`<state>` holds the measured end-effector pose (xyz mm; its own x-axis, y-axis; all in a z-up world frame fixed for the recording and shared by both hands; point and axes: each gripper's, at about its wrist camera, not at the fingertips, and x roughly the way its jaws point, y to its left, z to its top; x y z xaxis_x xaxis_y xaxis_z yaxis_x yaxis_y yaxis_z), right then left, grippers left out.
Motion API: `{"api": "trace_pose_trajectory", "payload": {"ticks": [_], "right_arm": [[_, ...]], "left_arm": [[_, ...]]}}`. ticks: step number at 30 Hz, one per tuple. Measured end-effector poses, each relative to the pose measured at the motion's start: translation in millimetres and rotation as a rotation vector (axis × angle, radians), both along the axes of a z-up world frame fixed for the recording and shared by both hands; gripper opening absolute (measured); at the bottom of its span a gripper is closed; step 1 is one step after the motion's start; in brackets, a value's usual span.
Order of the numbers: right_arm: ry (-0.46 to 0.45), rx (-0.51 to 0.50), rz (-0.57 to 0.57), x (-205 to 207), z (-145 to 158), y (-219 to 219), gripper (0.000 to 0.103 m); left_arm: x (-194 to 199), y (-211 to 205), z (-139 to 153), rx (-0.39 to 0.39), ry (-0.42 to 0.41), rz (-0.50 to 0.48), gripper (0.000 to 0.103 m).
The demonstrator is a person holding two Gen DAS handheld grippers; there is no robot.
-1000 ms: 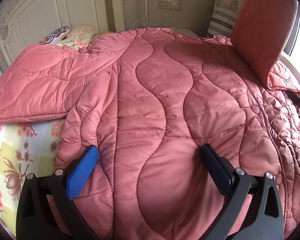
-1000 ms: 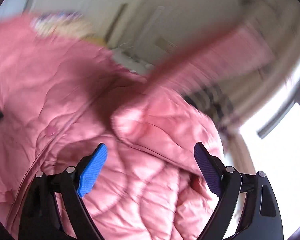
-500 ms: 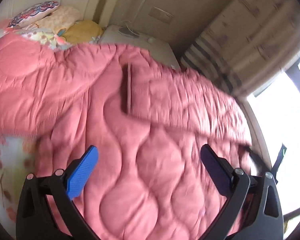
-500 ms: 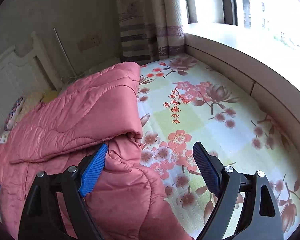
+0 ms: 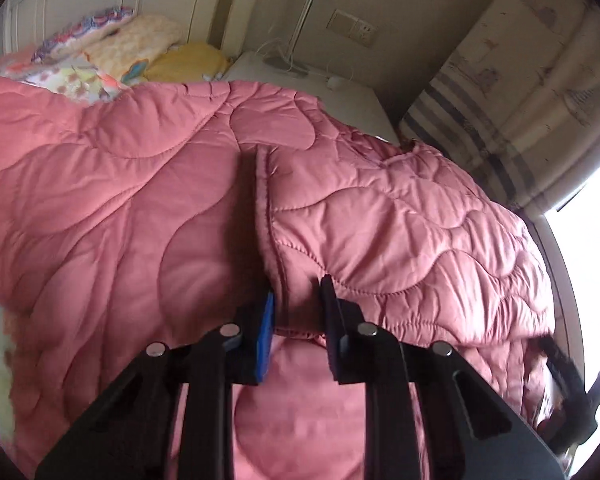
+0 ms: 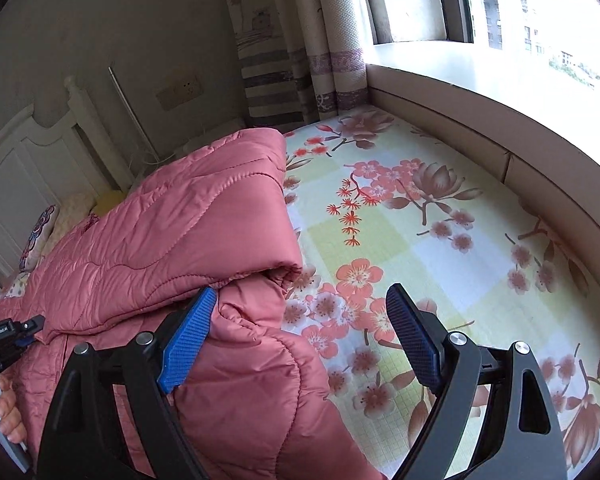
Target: Fold large clothes
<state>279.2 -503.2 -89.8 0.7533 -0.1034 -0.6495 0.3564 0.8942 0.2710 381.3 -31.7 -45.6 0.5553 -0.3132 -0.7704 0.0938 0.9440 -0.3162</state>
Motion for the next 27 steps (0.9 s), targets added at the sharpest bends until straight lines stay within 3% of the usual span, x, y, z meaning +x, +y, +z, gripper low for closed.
{"api": "trace_pose_trajectory", "payload": {"ticks": [2,5,6,7,9,12,17,20,24,27], "right_arm": [[-0.002,0.003,-0.003,0,-2,-1,0.083],[-0.004,0.006,-0.007,0,-1,-2,0.084],[-0.003,0.007,-0.007,1,-1,-2,0.084],[-0.002,0.008,-0.006,1,-2,-1,0.084],[-0.002,0.008,-0.007,1,-1,-2,0.084],[-0.031,0.0,-0.016,-3,1,-2,0.083],[-0.171,-0.017,-0.036,-24,19,-2,0.056],[-0.172,-0.037,0.004,-19,37,8,0.046],[-0.121,-0.175,0.081,11,59,38,0.046],[-0.071,-0.163,0.119,38,53,42,0.045]], "left_arm": [[-13,6,0,-0.027,-0.007,-0.005,0.021],[-15,9,-4,0.022,-0.044,-0.015,0.025],[-15,14,-5,0.032,-0.062,-0.009,0.036],[-15,19,-5,0.034,-0.074,0.006,0.057],[-16,31,-1,0.016,-0.127,0.076,0.078],[-22,40,1,0.009,-0.208,0.139,0.082],[-18,49,-8,-0.019,-0.156,0.149,0.082],[-17,49,-10,-0.014,-0.149,0.132,0.091],[-14,45,-12,0.001,-0.141,0.111,0.095],[-15,47,-14,-0.011,-0.135,0.11,0.097]]}}
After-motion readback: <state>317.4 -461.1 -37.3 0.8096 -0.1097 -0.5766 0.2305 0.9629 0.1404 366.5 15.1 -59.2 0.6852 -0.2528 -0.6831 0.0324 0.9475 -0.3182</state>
